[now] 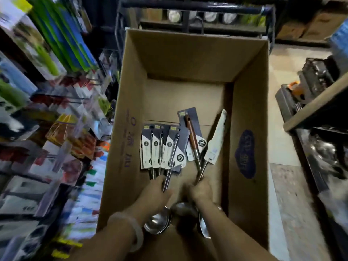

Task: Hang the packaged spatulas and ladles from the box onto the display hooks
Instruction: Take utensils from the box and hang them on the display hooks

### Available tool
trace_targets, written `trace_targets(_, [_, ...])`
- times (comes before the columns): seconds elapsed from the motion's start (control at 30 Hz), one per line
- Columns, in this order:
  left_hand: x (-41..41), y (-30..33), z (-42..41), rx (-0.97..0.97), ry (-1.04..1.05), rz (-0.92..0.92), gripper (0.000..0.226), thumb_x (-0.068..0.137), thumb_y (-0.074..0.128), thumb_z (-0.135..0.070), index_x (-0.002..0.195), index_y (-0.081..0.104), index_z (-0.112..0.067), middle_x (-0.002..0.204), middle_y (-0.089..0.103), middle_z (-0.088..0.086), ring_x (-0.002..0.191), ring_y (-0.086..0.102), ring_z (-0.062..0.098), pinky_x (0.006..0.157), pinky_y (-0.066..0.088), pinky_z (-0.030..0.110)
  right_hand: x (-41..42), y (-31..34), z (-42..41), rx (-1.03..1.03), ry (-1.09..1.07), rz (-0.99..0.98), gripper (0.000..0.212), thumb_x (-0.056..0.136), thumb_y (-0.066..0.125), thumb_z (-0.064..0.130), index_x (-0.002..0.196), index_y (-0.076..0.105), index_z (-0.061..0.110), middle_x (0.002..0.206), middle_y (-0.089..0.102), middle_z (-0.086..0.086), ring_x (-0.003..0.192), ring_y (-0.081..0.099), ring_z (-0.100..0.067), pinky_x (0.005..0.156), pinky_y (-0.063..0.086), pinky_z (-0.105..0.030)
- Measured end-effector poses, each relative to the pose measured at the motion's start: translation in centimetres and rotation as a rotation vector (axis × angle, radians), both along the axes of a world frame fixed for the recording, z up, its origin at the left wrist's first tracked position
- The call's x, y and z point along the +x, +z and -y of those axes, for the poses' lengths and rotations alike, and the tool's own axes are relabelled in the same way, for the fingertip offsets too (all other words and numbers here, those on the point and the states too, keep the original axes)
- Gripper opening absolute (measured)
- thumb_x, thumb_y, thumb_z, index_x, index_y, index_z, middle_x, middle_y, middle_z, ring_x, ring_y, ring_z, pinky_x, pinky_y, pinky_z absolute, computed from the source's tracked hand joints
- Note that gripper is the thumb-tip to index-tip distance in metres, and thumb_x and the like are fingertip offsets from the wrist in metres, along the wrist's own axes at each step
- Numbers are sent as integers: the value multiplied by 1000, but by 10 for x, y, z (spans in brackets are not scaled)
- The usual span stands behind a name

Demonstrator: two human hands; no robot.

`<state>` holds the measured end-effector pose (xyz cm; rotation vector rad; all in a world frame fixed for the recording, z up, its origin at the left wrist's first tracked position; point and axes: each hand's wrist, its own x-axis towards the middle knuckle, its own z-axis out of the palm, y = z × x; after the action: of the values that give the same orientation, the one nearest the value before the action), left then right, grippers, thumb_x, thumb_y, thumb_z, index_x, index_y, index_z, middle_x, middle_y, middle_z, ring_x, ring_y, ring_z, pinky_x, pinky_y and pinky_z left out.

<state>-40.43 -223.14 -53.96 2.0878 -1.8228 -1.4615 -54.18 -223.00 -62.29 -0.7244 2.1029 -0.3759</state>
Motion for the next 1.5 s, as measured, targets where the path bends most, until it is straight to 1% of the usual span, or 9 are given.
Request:
trace_targets(0.3, [-15,-21,19,64,-24,-87,42,89,53,-11,130,43,-9,119,57,16,105,57,29,90,46,30,-11,-9,2,-45,-55,-8,25,85,54,11,109,50,11,97,65,-16,92,61,-33,73,41,-31])
trace_targets(0.53, [-21,-4,23,36,-83,-149,37,94,43,-11,130,42,-5,120,55,14,103,53,20,84,42,25,-18,38,8,-345,218,89,15,88,49,-3,93,46,12,69,43,4,74,47,-21,64,39,-25])
trace_targets(0.67, [-30,3,19,32,-81,-267,34,92,49,-12,125,49,-7,122,61,9,113,56,21,105,40,34,-21,83,22,-425,189,432,22,91,41,-12,98,47,8,74,41,-3,63,48,-14,50,46,-10])
trace_targets(0.8, [-35,8,16,41,21,-434,33,92,49,-6,124,44,-11,71,48,-3,64,44,8,58,40,11,-21,98,28,-403,282,546,24,93,42,-8,96,50,15,81,50,-10,61,60,-3,60,51,-20])
trace_targets(0.93, [-35,13,13,-18,200,-494,18,92,49,-3,105,50,-15,70,50,2,63,44,12,52,33,14,-16,111,37,-460,362,462,31,90,45,-12,87,51,18,67,53,-4,54,58,9,64,47,-8])
trace_targets(1.03, [-33,12,11,-162,262,-506,18,90,47,1,89,55,-16,71,54,13,68,47,19,54,34,14,-10,119,44,-499,383,457,34,89,49,-11,84,51,23,67,52,-3,65,57,-6,64,45,-10])
trace_targets(1.13, [-27,8,12,-245,286,-477,17,92,46,-2,89,54,-16,65,54,1,63,48,13,51,34,5,-13,107,47,-471,233,483,29,88,54,-6,108,52,16,74,50,0,69,49,-8,61,44,-4])
trace_targets(1.27, [-18,-1,16,-270,281,-416,12,92,46,-5,88,53,-14,66,48,2,62,43,13,55,33,16,-28,56,29,-162,196,110,34,83,66,14,114,51,10,99,59,-7,95,61,-28,80,48,-30])
trace_targets(1.5, [-15,-17,18,-205,326,-399,27,91,46,-3,76,49,-25,75,55,7,71,49,15,59,36,15,-37,-13,-9,155,229,-121,29,84,58,27,107,52,10,114,62,-14,106,60,-33,86,49,-35])
